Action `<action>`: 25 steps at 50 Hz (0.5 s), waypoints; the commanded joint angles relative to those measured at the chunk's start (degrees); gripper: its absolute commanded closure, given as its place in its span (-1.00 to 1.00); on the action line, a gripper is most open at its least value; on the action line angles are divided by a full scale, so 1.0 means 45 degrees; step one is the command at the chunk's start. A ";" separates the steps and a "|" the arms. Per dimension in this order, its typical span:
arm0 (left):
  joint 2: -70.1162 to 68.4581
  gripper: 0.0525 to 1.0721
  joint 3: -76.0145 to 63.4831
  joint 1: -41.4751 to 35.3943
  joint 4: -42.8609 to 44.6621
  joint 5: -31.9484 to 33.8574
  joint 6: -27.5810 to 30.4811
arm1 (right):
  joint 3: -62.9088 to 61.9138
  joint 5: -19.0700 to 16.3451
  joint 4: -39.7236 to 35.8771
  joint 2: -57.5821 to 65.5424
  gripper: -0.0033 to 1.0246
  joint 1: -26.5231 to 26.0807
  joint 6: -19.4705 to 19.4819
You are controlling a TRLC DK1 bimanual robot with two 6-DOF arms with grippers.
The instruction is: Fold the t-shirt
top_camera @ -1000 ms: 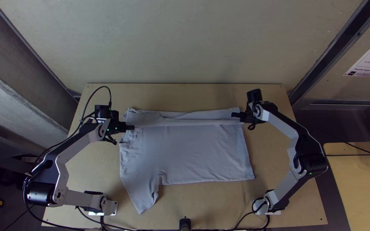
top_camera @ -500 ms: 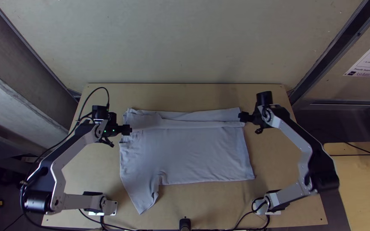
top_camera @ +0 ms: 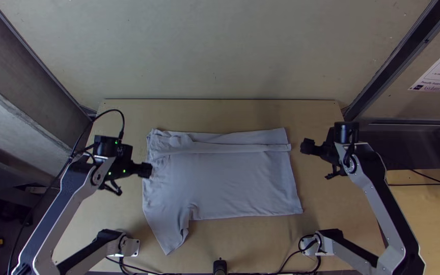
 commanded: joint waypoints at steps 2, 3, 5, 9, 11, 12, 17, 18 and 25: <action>-0.1015 -0.89 -0.0391 -0.0677 -0.1625 -0.0006 0.0144 | -0.0278 0.0042 -0.1194 -0.0405 -0.93 0.0104 0.0057; -0.1034 -0.89 -0.0411 -0.0814 -0.1938 -0.0006 -0.0032 | -0.0258 0.0042 -0.1370 -0.0425 -0.93 0.0123 0.0057; -0.1093 -0.89 -0.0567 -0.1029 -0.2524 -0.0006 -0.0461 | -0.0200 -0.0036 -0.1780 -0.0425 -0.93 0.0143 0.0077; -0.1308 -0.90 -0.1134 -0.1634 -0.3520 -0.0006 -0.1536 | -0.0200 -0.0466 -0.2307 -0.0503 -0.93 0.0201 0.0194; -0.1425 -0.90 -0.1407 -0.1830 -0.3930 0.0013 -0.1868 | -0.0278 -0.0563 -0.2346 -0.0581 -0.93 0.0221 0.0233; -0.1464 -0.90 -0.1524 -0.1986 -0.4106 0.0013 -0.1907 | -0.0278 -0.0622 -0.2424 -0.0620 -0.93 0.0221 0.0252; -0.1601 -0.90 -0.1934 -0.2767 -0.4750 0.0033 -0.2668 | -0.0395 -0.1091 -0.2717 -0.0698 -0.93 0.0221 0.0506; -0.1581 -0.90 -0.1973 -0.2845 -0.4828 0.0091 -0.2825 | -0.0415 -0.1149 -0.2776 -0.0717 -0.93 0.0221 0.0506; -0.1230 -0.90 -0.2364 -0.2982 -0.5082 0.1791 -0.3645 | -0.0610 -0.1169 -0.3225 -0.0776 -0.93 0.0455 0.0916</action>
